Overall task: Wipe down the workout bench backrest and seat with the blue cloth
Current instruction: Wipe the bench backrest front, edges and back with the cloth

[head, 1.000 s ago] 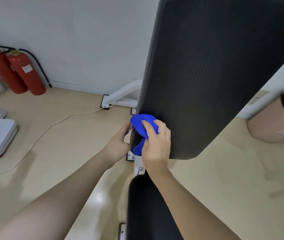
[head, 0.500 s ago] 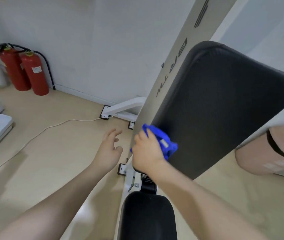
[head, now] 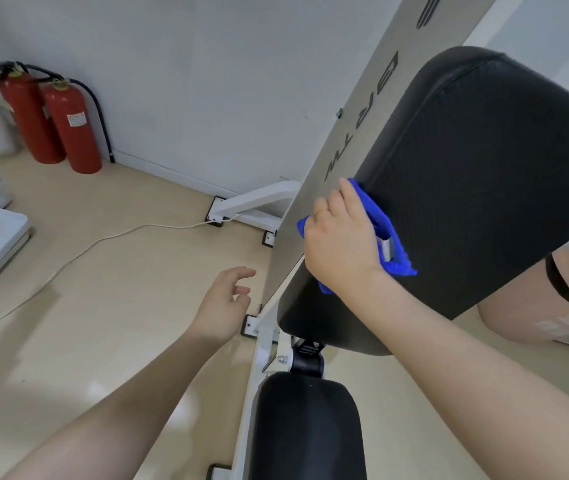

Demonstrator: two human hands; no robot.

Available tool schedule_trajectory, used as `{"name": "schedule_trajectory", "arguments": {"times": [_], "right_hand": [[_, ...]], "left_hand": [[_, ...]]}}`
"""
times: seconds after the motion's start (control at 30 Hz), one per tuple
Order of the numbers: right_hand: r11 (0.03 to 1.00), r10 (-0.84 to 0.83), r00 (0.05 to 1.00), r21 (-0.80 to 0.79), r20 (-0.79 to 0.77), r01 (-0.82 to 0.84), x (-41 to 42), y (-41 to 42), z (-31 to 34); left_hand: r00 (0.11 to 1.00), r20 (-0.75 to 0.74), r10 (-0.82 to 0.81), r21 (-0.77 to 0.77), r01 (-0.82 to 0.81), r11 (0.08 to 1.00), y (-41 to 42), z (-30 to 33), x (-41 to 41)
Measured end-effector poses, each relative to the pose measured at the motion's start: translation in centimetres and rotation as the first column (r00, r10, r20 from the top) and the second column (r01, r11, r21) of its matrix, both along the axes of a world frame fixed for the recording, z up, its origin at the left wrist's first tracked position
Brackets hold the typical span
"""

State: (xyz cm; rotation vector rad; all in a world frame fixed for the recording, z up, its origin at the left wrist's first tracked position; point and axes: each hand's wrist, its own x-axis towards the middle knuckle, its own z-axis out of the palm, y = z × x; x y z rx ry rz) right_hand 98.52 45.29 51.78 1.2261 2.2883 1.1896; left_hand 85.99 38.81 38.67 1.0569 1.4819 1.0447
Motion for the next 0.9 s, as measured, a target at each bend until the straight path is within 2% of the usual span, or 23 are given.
{"name": "schedule_trajectory", "arguments": {"times": [0.23, 0.33, 0.43, 0.53, 0.57, 0.63, 0.7, 0.8, 0.83, 0.9], "right_hand": [[0.934, -0.026, 0.970, -0.341, 0.242, 0.110, -0.4, -3.2, -12.0], [0.917, 0.012, 0.961, -0.385, 0.277, 0.100, 0.0, -3.5, -12.7], [0.964, 0.033, 0.986, -0.266, 0.162, 0.011, 0.8, -2.3, -8.9], [0.992, 0.110, 0.990, 0.067, -0.085, -0.104, 1.8, -1.0, -4.9], [0.987, 0.111, 0.986, 0.127, -0.128, -0.094, 2.0, -0.8, -4.8], [0.988, 0.093, 0.984, 0.134, -0.151, -0.073, 2.4, -0.9, -6.2], [0.995, 0.060, 0.994, 0.081, -0.093, -0.052, 2.5, -1.8, -10.2], [0.998, 0.057, 0.998, -0.031, 0.011, -0.057, 2.6, -3.1, -17.6], [0.995, 0.072, 0.995, -0.067, 0.067, -0.067, 2.5, -3.2, -20.1], [0.981, 0.106, 0.949, -0.187, 0.295, -0.051, 2.1, -3.9, -21.9]], "left_hand": [[0.998, -0.060, 0.028, -0.047, -0.031, 0.998, -2.3, -2.5, -2.7], [0.995, -0.093, 0.047, -0.112, -0.057, 0.992, -3.4, -2.9, -3.3], [0.995, -0.093, 0.027, -0.125, -0.038, 0.991, -3.4, -2.3, -3.1], [0.998, -0.058, -0.002, -0.082, -0.003, 0.997, -2.2, -1.3, -2.3], [0.999, -0.034, -0.003, -0.055, 0.001, 0.999, -1.7, -1.0, -2.0], [1.000, 0.006, 0.006, -0.011, -0.006, 1.000, -0.6, -0.5, -1.2], [1.000, 0.028, 0.003, 0.043, -0.004, 0.999, 0.3, -0.2, -0.6], [0.995, -0.015, -0.096, 0.123, 0.097, 0.988, 1.6, 0.4, 0.7], [0.990, -0.034, -0.134, 0.134, 0.138, 0.981, 2.2, 0.4, 1.3], [0.978, -0.039, -0.205, 0.142, 0.209, 0.968, 3.2, 0.8, 2.4]]}}
